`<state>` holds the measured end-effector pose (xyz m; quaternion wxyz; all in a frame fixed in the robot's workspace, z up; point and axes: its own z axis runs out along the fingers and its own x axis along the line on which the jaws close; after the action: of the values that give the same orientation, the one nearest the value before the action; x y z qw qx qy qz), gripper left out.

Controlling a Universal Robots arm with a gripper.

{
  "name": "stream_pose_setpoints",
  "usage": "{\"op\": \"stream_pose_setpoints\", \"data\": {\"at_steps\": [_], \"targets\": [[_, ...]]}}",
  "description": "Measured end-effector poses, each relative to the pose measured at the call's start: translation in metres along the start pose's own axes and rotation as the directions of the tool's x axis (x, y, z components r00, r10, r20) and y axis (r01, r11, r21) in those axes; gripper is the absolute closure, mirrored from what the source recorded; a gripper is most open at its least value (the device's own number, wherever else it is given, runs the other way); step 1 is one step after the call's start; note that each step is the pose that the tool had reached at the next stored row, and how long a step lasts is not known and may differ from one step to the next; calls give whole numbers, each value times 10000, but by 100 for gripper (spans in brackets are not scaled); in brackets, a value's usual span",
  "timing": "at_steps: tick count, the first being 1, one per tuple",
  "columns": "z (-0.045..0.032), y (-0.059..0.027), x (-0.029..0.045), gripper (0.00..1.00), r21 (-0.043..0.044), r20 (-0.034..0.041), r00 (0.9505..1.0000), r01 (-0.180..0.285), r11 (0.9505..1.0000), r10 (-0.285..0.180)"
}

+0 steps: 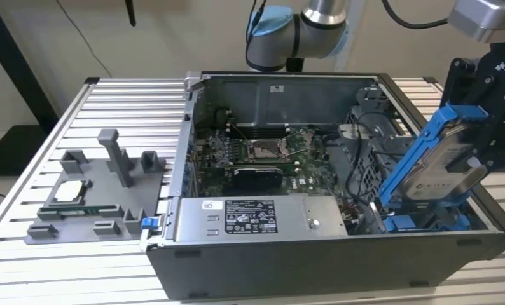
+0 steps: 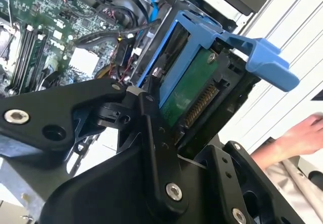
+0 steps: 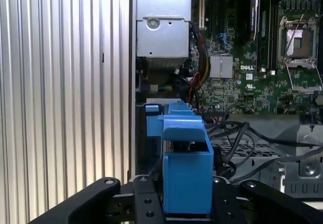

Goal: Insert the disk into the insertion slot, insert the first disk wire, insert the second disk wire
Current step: 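Insert the disk into the insertion slot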

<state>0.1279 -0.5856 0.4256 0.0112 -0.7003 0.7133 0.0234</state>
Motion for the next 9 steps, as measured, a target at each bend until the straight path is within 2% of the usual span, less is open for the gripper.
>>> {"op": "stream_pose_setpoints", "data": {"at_steps": [9], "targets": [[128,-32,7,100,46,117,9999,-18,10000,17]]}}
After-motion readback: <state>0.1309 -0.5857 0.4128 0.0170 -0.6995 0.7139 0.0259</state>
